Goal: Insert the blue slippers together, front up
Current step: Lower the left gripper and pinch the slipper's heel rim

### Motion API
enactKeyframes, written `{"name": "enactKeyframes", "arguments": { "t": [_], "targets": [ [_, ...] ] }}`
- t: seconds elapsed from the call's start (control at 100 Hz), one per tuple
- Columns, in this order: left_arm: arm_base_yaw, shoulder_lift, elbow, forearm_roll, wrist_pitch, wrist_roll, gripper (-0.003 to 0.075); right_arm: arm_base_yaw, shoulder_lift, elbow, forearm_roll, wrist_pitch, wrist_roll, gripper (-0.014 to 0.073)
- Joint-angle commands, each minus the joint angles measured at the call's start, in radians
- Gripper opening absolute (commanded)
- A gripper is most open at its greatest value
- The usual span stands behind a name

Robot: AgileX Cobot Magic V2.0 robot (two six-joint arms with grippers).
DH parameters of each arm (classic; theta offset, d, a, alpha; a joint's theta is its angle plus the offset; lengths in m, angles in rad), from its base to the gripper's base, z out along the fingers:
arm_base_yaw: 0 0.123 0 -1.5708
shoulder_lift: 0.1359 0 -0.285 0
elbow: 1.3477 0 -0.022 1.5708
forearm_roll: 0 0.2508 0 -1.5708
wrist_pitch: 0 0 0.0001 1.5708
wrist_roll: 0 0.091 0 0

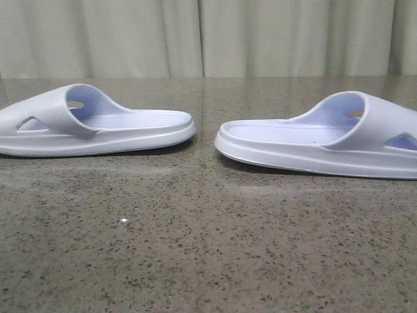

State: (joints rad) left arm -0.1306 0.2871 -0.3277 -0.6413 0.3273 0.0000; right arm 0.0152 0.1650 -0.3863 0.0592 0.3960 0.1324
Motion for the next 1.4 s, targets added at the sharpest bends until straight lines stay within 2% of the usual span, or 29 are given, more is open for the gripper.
{"name": "enactKeyframes", "arguments": {
  "t": [0.0, 0.26, 0.37, 0.47, 0.55, 0.65, 0.71, 0.76, 1.03, 1.24, 1.39],
  "targets": [
    [-0.006, 0.097, -0.102, 0.022, 0.014, 0.000, 0.0015, -0.007, 0.076, -0.085, 0.022, -0.003, 0.001, -0.0072],
    [-0.006, 0.257, -0.151, 0.013, 0.013, 0.000, 0.0016, -0.007, 0.185, -0.132, 0.113, 0.030, 0.001, -0.0057],
    [-0.006, 0.274, -0.151, -0.006, 0.013, 0.000, 0.0035, -0.007, 0.197, -0.132, 0.115, 0.036, 0.001, 0.0027],
    [-0.006, 0.274, -0.151, -0.028, 0.013, 0.000, 0.0129, -0.007, 0.197, -0.132, 0.121, 0.025, 0.001, 0.0190],
    [-0.006, 0.274, -0.151, -0.028, 0.013, 0.000, 0.0252, -0.007, 0.197, -0.132, 0.126, 0.013, 0.001, 0.0346],
    [-0.006, 0.274, -0.151, -0.028, 0.013, 0.000, 0.0407, -0.007, 0.197, -0.132, 0.126, -0.005, 0.001, 0.0450],
    [-0.006, 0.274, -0.151, -0.028, -0.005, 0.000, 0.0477, -0.007, 0.197, -0.132, 0.126, -0.021, 0.001, 0.0457],
    [-0.006, 0.274, -0.151, -0.028, -0.016, 0.000, 0.0499, -0.007, 0.197, -0.130, 0.126, -0.036, 0.001, 0.0456],
    [-0.006, 0.310, -0.151, -0.060, -0.173, 0.000, 0.0499, -0.007, 0.197, -0.130, 0.128, -0.066, 0.001, 0.0456],
    [-0.006, 0.477, -0.159, -0.206, -0.173, 0.000, 0.0499, -0.007, 0.197, -0.130, 0.130, -0.075, 0.001, 0.0456],
    [-0.006, 0.591, -0.205, -0.208, -0.169, 0.000, 0.0499, -0.007, 0.197, -0.130, 0.141, -0.075, 0.001, 0.0456]
  ]
}}
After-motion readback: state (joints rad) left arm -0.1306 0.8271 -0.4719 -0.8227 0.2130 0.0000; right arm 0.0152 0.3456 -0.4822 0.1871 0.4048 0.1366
